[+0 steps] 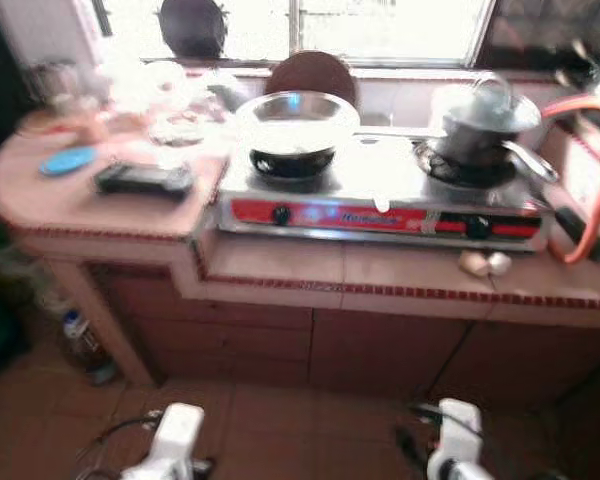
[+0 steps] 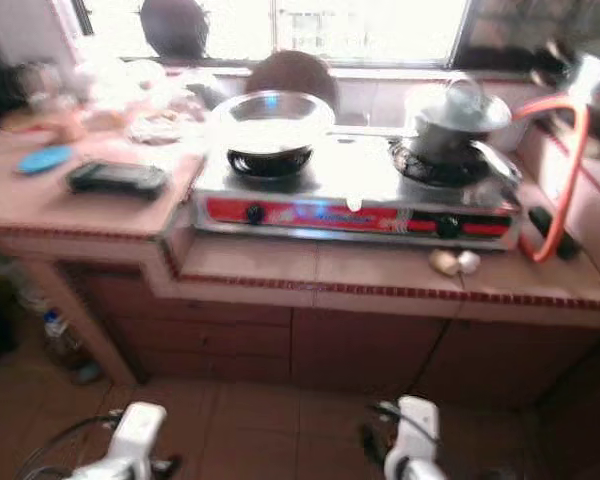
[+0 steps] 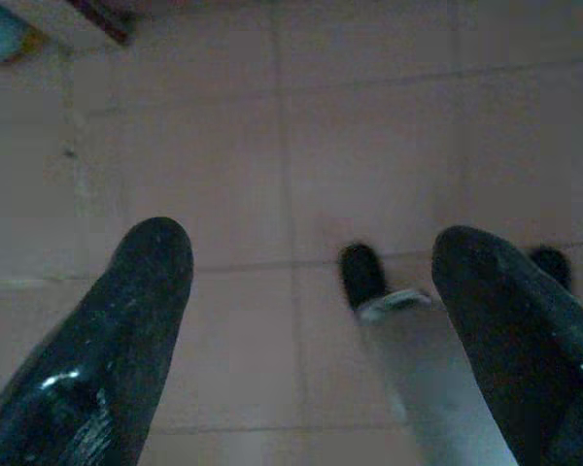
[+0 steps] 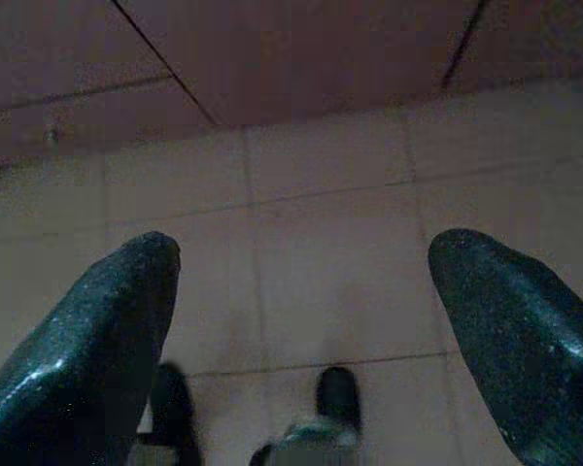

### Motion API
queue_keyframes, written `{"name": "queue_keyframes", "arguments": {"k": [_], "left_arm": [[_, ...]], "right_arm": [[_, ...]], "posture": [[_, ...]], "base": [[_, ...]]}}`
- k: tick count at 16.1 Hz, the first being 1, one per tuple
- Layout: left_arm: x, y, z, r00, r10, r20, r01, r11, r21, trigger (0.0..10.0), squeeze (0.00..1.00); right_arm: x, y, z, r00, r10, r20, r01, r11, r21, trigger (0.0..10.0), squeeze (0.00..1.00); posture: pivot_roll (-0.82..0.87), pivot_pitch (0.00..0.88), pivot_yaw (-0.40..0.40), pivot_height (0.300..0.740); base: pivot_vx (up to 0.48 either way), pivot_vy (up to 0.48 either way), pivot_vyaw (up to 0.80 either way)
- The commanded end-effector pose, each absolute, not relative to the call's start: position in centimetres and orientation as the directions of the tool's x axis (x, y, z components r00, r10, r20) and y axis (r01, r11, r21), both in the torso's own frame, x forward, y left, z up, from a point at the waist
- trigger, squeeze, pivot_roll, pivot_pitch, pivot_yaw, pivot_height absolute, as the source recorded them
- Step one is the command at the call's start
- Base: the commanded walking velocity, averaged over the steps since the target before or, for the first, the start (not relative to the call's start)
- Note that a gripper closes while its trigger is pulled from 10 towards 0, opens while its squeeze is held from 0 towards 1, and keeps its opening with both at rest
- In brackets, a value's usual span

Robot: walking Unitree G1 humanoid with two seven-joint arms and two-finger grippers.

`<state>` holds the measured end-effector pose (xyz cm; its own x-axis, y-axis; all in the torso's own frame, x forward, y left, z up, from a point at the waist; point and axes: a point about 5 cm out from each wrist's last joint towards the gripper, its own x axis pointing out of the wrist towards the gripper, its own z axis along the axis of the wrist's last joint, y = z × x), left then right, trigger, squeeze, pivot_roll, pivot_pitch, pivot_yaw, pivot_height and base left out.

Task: Kitchen organization

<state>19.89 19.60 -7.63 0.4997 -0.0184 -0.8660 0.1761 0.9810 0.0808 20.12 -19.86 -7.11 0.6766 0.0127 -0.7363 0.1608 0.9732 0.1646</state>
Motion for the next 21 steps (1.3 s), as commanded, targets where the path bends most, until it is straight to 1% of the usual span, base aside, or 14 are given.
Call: {"name": "queue_keyframes", "arguments": {"k": [1,5,10,14,16,18,19,21], "left_arm": [[20.5,18.5,-7.4,0.511,-0.053,-0.858,0.203,0.977,0.061,10.0,0.00],[20.6,19.2,-7.3,0.510,-0.044,-0.859,0.202,0.977,0.070,10.0,0.00],[20.4,19.0,-7.5,0.506,-0.020,-0.862,0.179,0.980,0.082,10.0,0.00],[21.1,18.6,-7.2,0.513,-0.007,-0.858,0.176,0.980,0.097,10.0,0.00],[21.1,18.3,-7.2,0.512,-0.008,-0.859,0.176,0.980,0.096,10.0,0.00],[20.8,17.4,-7.4,0.506,-0.017,-0.862,0.173,0.982,0.082,10.0,0.00],[20.6,17.0,-7.6,0.501,-0.020,-0.865,0.172,0.982,0.077,10.0,0.00],[20.4,16.5,-7.7,0.499,-0.019,-0.867,0.167,0.983,0.075,10.0,0.00]], "right_arm": [[19.7,-21.1,-7.1,0.670,-0.020,-0.742,0.183,0.973,0.138,10.0,0.00],[19.8,-21.0,-7.1,0.671,-0.016,-0.741,0.182,0.973,0.144,10.0,0.00],[19.6,-20.9,-7.2,0.669,-0.015,-0.743,0.188,0.971,0.151,10.0,0.00],[19.4,-21.0,-7.3,0.664,-0.019,-0.747,0.199,0.968,0.152,10.0,0.00],[19.3,-21.1,-7.3,0.659,-0.028,-0.752,0.212,0.966,0.150,10.0,0.00],[18.9,-21.4,-7.5,0.647,-0.037,-0.762,0.224,0.964,0.144,10.0,0.00],[18.3,-21.6,-7.8,0.632,-0.051,-0.774,0.247,0.959,0.139,10.0,0.00],[17.5,-21.9,-8.1,0.606,-0.058,-0.794,0.236,0.966,0.110,10.0,0.00]], "posture": [[0.00,0.000,-0.001,0.740],[0.00,0.000,0.003,0.740],[0.00,0.000,0.005,0.740],[0.00,0.000,0.003,0.740],[0.00,0.000,0.001,0.740],[0.00,0.000,-0.004,0.740],[0.00,0.000,-0.012,0.740],[0.00,0.000,-0.037,0.740]], "base": [[0.296,0.000,0.00],[0.269,0.000,0.00],[0.000,0.000,0.00],[0.000,0.000,0.00],[0.000,0.000,0.00],[0.000,0.000,0.00],[0.000,0.000,0.00],[0.000,0.000,0.00]]}}
